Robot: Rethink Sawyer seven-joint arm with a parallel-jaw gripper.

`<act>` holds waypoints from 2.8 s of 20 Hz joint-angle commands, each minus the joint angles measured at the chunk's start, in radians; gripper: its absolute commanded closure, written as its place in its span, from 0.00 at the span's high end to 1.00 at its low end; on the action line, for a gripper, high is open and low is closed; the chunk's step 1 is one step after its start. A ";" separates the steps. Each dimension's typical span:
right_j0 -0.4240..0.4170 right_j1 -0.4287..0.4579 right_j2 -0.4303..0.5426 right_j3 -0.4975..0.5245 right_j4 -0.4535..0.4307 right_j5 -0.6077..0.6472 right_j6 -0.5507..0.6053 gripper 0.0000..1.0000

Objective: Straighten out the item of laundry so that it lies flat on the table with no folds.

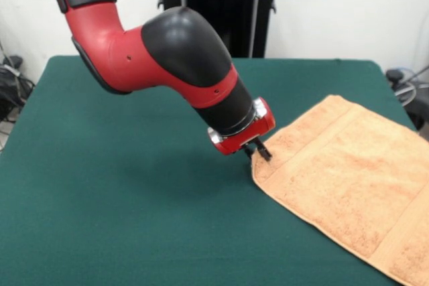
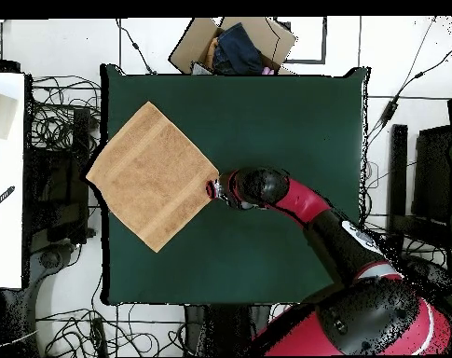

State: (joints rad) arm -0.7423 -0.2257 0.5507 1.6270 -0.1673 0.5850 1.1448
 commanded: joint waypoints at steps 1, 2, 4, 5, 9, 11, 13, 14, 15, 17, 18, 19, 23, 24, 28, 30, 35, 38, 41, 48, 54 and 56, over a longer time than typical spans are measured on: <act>0.038 0.130 0.015 0.005 -0.025 -0.032 0.053 0.00; 0.036 0.129 0.015 0.007 -0.027 -0.032 0.051 0.00; 0.030 0.129 0.014 0.012 -0.032 -0.037 0.047 0.00; 0.025 0.130 0.014 0.011 -0.034 -0.036 0.042 0.00; 0.018 0.127 0.013 0.010 -0.040 -0.028 0.029 0.00; 0.018 0.121 0.013 0.012 -0.041 -0.024 0.029 0.00; 0.014 0.119 0.014 0.011 -0.040 -0.015 0.024 0.00; 0.012 0.119 0.015 0.009 -0.040 -0.011 0.020 0.00; 0.009 0.120 0.016 0.009 -0.040 -0.008 0.016 0.00; 0.004 0.122 0.015 0.007 -0.042 -0.004 0.010 0.00; 0.000 0.124 0.017 0.006 -0.043 -0.002 0.005 0.00; -0.004 0.124 0.017 0.006 -0.045 0.001 0.001 0.00; -0.014 0.124 0.018 0.004 -0.049 0.012 -0.011 0.00; -0.015 0.125 0.018 0.005 -0.050 0.013 -0.012 0.00; -0.025 0.126 0.017 -0.007 -0.054 0.034 -0.030 0.00; -0.026 0.124 0.017 -0.015 -0.053 0.047 -0.034 0.00; -0.033 0.124 0.019 -0.024 -0.056 0.067 -0.040 0.00; -0.040 0.127 0.020 -0.027 -0.059 0.076 -0.047 0.00; -0.045 0.130 0.021 -0.034 -0.061 0.084 -0.054 0.00; -0.052 0.143 0.018 -0.058 -0.067 0.101 -0.071 0.00; -0.057 0.145 0.021 -0.075 -0.071 0.126 -0.080 0.00; -0.058 0.145 0.021 -0.084 -0.073 0.138 -0.083 0.00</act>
State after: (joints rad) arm -0.8127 -0.1708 0.6062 1.6120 -0.1671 0.6343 1.1446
